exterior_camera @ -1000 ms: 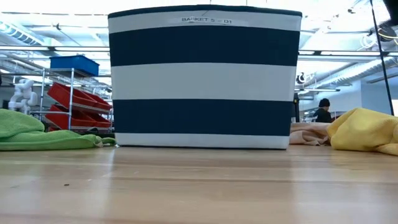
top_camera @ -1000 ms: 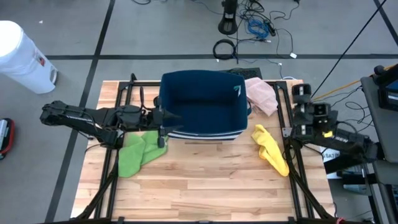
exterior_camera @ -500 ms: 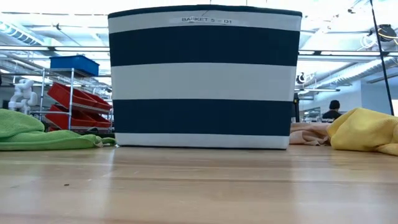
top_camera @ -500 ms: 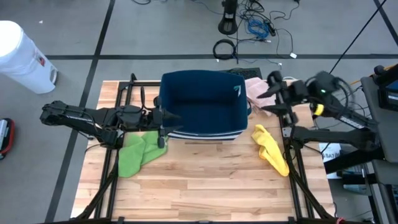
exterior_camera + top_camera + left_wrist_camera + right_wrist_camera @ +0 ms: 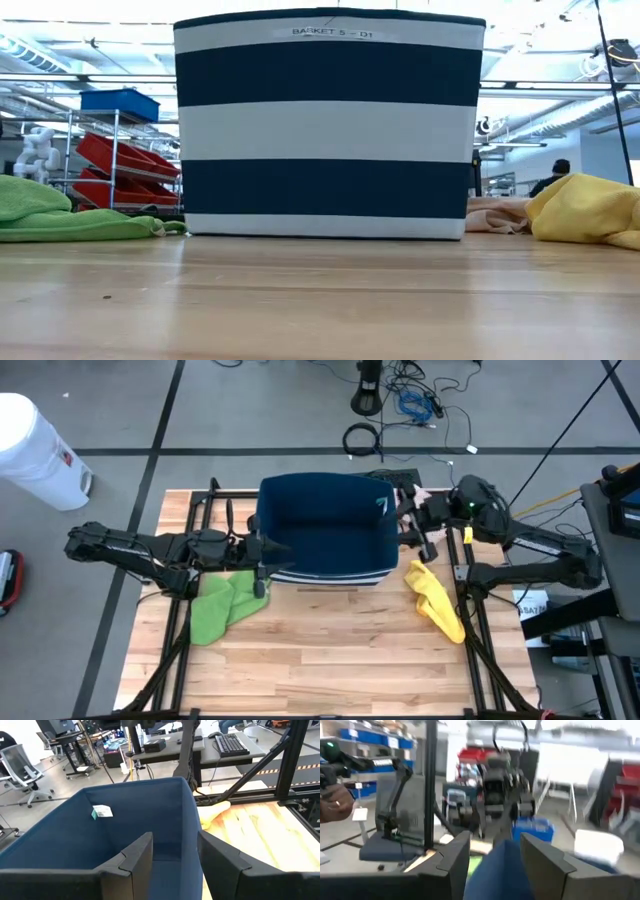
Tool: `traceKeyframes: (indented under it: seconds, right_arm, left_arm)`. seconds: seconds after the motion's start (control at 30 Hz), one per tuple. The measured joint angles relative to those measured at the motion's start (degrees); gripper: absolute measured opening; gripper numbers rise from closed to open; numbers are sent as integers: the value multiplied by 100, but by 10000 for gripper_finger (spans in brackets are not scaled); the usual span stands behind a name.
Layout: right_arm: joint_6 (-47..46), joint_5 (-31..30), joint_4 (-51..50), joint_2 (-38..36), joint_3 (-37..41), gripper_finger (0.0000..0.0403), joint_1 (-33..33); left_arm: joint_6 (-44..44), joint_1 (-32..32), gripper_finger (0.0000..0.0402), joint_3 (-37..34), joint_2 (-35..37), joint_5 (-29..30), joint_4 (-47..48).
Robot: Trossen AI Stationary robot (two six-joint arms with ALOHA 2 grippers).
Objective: Fold towel
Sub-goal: Fold the yellow towel
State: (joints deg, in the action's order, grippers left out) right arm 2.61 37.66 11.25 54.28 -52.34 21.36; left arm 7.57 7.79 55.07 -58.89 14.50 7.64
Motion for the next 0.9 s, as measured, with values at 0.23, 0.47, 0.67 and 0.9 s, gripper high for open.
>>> traceKeyframes:
  seconds: [0.23, 0.47, 0.67, 0.9]
  right_arm:
    - [-14, 19, 3100, 600, 0, 162, -380]
    - [-39, -6, 4376, 153, -10, 162, -424]
    - [-208, -7, 3167, -695, -218, 162, -421]
    - [87, -9, 86, -1374, -641, 162, -421]
  left_arm:
    - [-87, 0, 163, 0, 0, 0, -72]
    - [-107, 0, 163, 0, 0, 0, -68]
    - [-105, 0, 163, 0, 0, 0, -70]
    - [-102, 0, 163, 0, 0, 0, -75]
